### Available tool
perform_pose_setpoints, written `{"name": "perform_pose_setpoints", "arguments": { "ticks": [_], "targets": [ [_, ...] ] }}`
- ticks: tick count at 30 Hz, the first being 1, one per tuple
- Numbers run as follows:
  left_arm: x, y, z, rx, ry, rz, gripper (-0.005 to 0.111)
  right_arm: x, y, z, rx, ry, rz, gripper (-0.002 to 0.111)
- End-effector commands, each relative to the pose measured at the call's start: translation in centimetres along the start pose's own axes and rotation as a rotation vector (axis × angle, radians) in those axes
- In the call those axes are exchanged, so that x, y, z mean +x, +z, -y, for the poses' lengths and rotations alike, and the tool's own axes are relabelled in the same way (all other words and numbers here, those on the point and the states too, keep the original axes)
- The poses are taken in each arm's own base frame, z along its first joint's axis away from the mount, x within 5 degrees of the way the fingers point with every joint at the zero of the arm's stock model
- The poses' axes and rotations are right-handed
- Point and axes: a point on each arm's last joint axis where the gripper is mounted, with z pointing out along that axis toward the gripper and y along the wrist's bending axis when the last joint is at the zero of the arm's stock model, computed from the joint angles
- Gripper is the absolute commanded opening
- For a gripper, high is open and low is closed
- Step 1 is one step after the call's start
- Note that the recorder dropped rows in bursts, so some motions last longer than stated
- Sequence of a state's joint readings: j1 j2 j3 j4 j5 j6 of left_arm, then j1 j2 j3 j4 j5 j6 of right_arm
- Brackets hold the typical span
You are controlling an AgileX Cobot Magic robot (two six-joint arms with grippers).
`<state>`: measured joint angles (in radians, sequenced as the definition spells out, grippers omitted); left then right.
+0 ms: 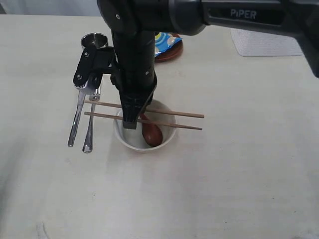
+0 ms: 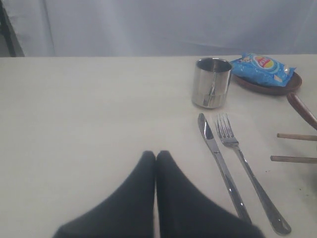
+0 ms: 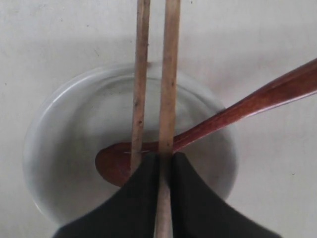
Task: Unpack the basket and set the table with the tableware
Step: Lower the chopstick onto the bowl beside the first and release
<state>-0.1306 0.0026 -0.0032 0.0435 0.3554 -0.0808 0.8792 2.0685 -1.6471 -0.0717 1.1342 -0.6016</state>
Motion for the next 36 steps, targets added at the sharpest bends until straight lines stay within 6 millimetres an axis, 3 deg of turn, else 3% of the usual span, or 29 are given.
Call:
{"name": "perform_pose_setpoints", "arguments": {
  "ticks": [1, 21, 22, 24, 26, 36],
  "targets": [
    [0.0, 0.0, 0.0, -0.004, 0.004, 0.01, 0.0, 0.1, -0.2, 0.3, 0.028, 0.013, -0.004, 0.0],
    [0.0, 0.0, 0.0, -0.004, 0.004, 0.01, 0.0, 0.0, -0.2, 0.0, -0.011, 0.038, 0.007, 0.0],
    [0.0, 0.0, 0.0, -0.004, 0.004, 0.01, 0.0, 0.0, -0.2, 0.0, -0.011, 0.038, 0.007, 0.003],
    [0.0, 0.0, 0.0, -0.004, 0.004, 0.01, 0.0, 0.0, -0.2, 0.0, -0.012, 0.039, 0.008, 0.019],
    [0.0, 0.0, 0.0, -0.004, 0.004, 0.01, 0.0, 0.0, -0.2, 0.0, -0.012, 0.039, 0.008, 0.025],
    [0.0, 0.0, 0.0, -0.004, 0.004, 0.01, 0.0, 0.3, -1.5, 0.1, 0.021, 0.088, 0.017, 0.025]
  ]
}}
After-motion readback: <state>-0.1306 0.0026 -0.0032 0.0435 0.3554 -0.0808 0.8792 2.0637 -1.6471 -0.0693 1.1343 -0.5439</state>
